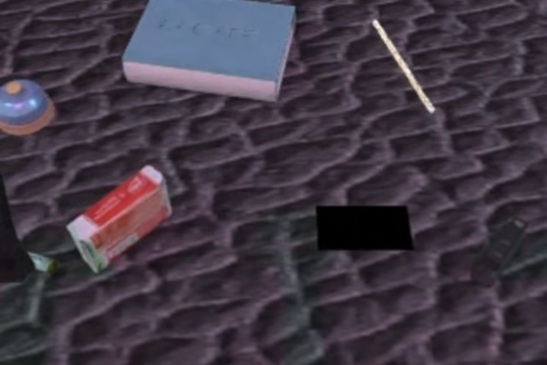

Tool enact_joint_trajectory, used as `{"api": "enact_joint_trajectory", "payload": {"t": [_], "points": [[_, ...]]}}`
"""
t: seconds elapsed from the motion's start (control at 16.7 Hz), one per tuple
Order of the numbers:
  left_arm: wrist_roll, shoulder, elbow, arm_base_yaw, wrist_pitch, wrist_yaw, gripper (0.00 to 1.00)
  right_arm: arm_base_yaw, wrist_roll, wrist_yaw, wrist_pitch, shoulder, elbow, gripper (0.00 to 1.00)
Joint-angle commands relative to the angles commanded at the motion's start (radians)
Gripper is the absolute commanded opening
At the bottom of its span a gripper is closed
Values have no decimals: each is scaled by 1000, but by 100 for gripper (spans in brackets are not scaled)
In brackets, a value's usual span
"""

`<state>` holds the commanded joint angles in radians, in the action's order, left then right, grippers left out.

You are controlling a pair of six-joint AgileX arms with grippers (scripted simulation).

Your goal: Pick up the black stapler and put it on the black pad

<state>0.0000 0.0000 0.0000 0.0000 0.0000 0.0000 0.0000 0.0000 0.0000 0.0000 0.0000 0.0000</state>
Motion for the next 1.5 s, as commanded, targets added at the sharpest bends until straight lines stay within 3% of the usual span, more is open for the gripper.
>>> {"api": "enact_joint_trajectory", "payload": {"t": [0.24, 0.48, 1.14, 1.5], "points": [[0, 0, 0, 0, 0, 0, 100, 7, 24, -1, -25, 31, 31, 100], [0, 0, 0, 0, 0, 0, 100, 38, 148, -2, -160, 222, 193, 100], [0, 0, 0, 0, 0, 0, 100, 178, 675, 0, -782, 1244, 871, 100], [0, 0, 0, 0, 0, 0, 100, 236, 894, -3, -1024, 1628, 1160, 100]]}}
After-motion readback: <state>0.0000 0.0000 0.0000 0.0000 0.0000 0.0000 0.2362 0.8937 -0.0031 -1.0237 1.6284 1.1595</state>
